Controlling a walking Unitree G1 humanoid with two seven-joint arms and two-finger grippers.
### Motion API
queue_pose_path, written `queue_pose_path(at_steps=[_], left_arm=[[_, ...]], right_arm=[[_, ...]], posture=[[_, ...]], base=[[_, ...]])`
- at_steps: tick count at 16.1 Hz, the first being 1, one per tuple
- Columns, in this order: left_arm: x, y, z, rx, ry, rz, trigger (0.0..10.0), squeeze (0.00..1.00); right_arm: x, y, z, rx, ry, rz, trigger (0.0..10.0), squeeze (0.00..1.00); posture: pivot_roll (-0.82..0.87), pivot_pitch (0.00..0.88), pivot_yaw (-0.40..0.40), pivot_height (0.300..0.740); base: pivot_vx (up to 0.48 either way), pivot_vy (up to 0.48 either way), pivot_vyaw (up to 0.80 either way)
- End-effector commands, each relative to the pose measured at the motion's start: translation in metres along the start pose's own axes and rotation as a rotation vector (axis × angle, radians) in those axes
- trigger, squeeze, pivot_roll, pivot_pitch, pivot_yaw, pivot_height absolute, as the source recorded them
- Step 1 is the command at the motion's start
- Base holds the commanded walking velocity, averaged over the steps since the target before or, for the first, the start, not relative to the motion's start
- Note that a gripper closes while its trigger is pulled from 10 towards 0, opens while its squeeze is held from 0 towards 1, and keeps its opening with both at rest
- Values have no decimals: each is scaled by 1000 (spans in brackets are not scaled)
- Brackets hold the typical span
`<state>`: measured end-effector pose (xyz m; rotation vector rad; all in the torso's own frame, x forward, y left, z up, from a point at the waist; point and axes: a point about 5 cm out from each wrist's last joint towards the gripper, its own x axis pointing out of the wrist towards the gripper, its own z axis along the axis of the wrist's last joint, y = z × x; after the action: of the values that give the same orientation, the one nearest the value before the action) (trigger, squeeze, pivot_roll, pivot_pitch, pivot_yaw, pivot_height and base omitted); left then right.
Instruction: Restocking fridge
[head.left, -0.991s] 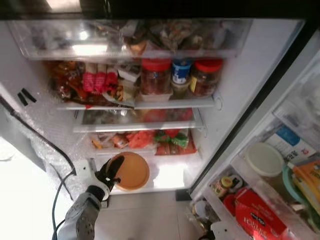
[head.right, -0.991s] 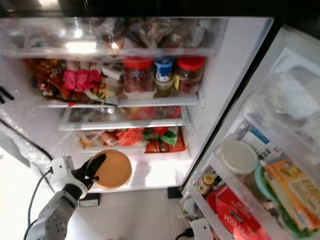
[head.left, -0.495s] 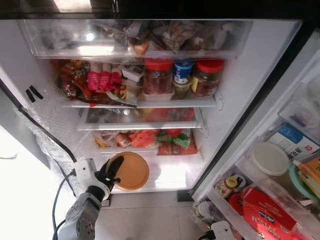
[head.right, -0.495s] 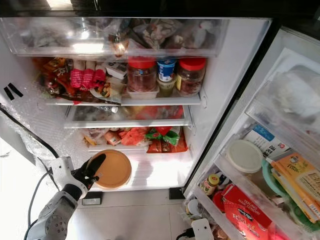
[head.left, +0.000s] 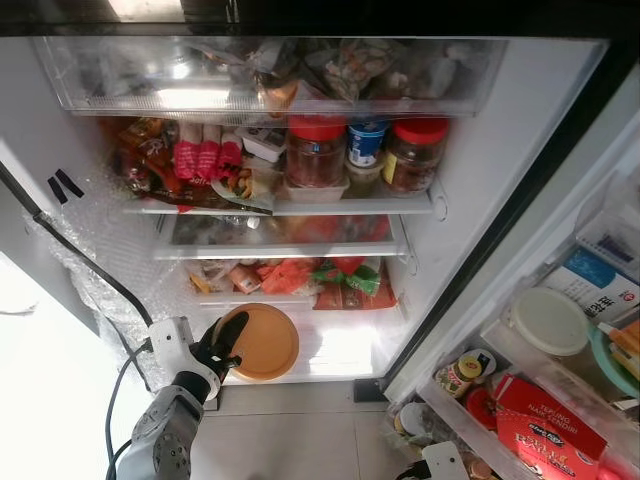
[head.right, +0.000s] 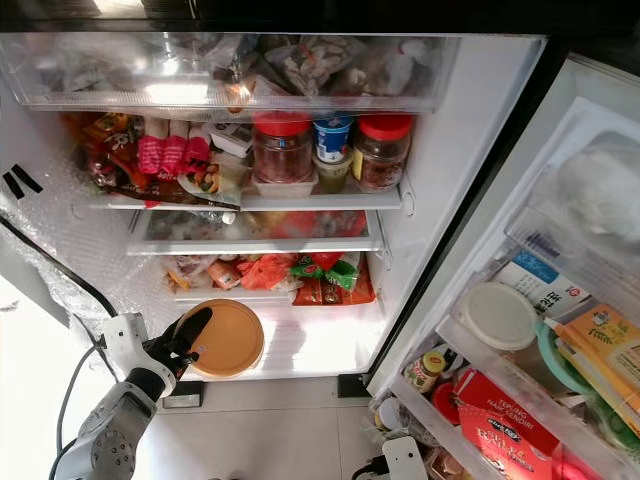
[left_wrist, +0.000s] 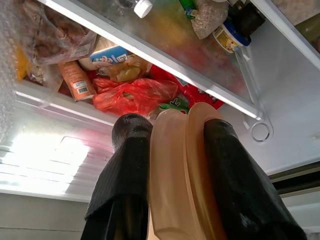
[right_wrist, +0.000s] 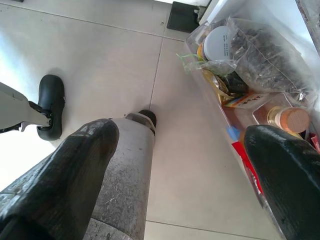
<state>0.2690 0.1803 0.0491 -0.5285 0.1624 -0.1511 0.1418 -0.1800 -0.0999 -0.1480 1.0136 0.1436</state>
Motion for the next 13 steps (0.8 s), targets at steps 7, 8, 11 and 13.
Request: queue_pose_path(at_steps=[7,8,11,13], left_arm=[[3,-3,3,-10,-12,-5,10000,0],[3,-3,3,-10,-12,-4,10000,0],[2,-3,4,-11,-11,-4,10000,0],[3,-3,4,-10,-11,-5,10000,0]], right_arm=[[-4,2,-20,4,75,3,10000,0],[-4,2,-21,4,81,-1,10000,0],[-4,2,-22,7,87,-5,10000,0],[-4,2,-21,6,86,-2,10000,0]], posture=[[37,149,-55,730],[37,151,-55,730],[36,152,-54,730],[36,151,-54,705]], base=[[0,0,0],[0,0,0],[0,0,0],[0,0,0]])
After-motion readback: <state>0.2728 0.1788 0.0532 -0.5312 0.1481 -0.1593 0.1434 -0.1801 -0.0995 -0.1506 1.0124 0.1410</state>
